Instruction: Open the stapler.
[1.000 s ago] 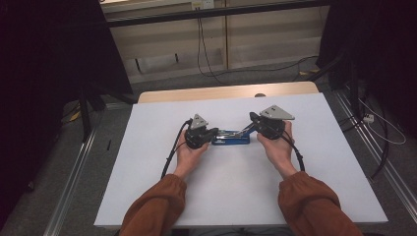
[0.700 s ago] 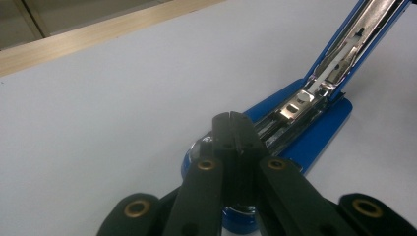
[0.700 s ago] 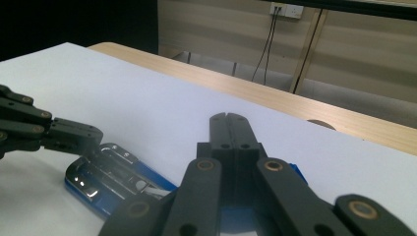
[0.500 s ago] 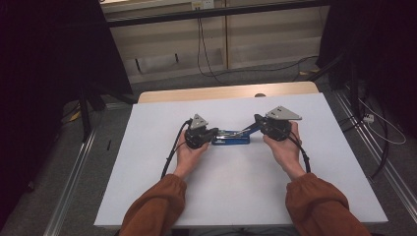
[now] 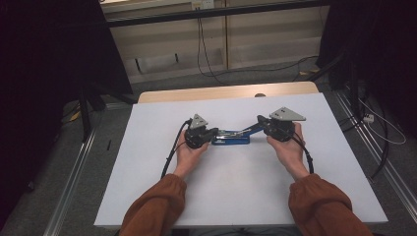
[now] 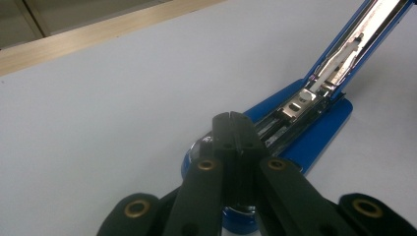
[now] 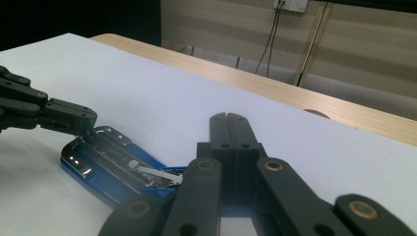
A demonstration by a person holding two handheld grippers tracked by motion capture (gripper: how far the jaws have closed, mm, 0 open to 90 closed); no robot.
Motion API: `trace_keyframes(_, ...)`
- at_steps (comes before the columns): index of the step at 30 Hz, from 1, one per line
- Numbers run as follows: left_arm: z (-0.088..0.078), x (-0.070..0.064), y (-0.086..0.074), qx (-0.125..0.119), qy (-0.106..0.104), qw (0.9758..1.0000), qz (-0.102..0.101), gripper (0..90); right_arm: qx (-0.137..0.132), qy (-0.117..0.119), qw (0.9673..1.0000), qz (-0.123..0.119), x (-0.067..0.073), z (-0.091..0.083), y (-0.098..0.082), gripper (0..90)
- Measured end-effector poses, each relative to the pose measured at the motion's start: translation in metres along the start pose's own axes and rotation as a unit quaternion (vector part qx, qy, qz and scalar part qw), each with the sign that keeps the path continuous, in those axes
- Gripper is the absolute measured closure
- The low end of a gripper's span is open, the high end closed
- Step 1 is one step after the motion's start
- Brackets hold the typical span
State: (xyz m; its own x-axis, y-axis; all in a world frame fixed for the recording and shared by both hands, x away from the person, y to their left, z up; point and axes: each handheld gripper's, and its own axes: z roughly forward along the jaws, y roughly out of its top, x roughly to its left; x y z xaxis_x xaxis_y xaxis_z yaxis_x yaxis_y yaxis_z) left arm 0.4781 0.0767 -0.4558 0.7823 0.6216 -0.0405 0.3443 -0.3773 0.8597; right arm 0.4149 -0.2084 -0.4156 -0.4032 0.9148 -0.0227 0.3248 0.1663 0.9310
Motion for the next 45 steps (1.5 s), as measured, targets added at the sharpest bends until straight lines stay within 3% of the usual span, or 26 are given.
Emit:
trace_keyframes(19, 0.0, 0.0, 0.0, 0.001, -0.001, 1.0, -0.002, 90.0, 0.027, -0.002, 0.9995, -0.015, -0.007, 0.002, -0.014, 90.0)
trace_keyframes(31, 0.0, 0.0, 0.0, 0.0, -0.002, 1.0, 0.0, 90.0, 0.048, -0.008, 0.9988, -0.005, -0.014, 0.003, -0.021, 90.0)
trace_keyframes(45, 0.0, 0.0, -0.001, -0.005, -0.002, 1.0, -0.007, 90.0, 0.073, -0.003, 0.9972, -0.012, -0.019, 0.004, -0.026, 90.0)
